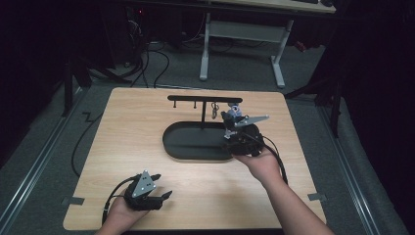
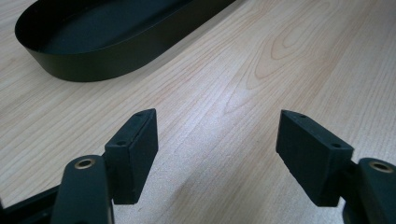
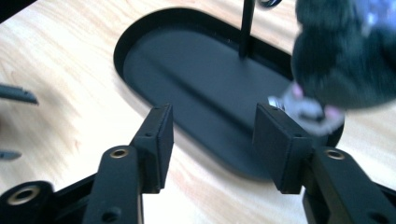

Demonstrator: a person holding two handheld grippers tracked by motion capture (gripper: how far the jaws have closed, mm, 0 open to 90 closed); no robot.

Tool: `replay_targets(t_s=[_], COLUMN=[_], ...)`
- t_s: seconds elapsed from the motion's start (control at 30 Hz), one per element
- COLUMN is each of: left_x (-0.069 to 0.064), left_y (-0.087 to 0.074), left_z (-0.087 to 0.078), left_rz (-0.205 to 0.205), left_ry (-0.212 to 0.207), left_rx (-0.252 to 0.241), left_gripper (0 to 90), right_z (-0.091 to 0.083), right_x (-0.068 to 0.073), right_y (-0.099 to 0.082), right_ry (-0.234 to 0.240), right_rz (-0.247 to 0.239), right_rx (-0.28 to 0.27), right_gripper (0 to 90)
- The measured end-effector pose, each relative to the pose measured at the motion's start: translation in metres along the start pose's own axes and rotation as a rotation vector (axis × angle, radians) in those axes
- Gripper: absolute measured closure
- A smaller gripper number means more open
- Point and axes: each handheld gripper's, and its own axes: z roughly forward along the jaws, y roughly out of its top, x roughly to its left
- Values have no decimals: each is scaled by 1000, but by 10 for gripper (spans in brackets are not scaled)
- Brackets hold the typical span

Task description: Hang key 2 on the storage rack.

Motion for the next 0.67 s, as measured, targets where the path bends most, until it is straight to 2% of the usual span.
replay_targets(t_s=[0.1,0.2,0.3,0.4,0.47,0.57,0.67], left_x=[0,0,0,-1,-1,-2,-2], left_y=[0,0,0,0,0,0,0], left_z=[0,0,0,0,1,2,2], left_rz=[-2,-7,-10,-13,-16,-21,-21], left_ry=[-3,-6,-8,-8,-8,-9,-10], left_rx=[-2,-5,-5,-3,-3,-1,-1], left_gripper=[302,302,302,302,302,302,301], right_z=[-6,-11,-13,-15,-16,-18,-23], right_x=[2,4,5,3,1,-2,-4], right_y=[-19,-45,-77,-115,-142,-181,-194], right_ry=[-12,-55,-102,-131,-153,-169,-175], right_rz=[-10,-27,-43,-40,-22,47,54], right_rx=[-19,-35,-52,-98,-130,-159,-167], right_gripper=[421,385,355,336,326,286,223])
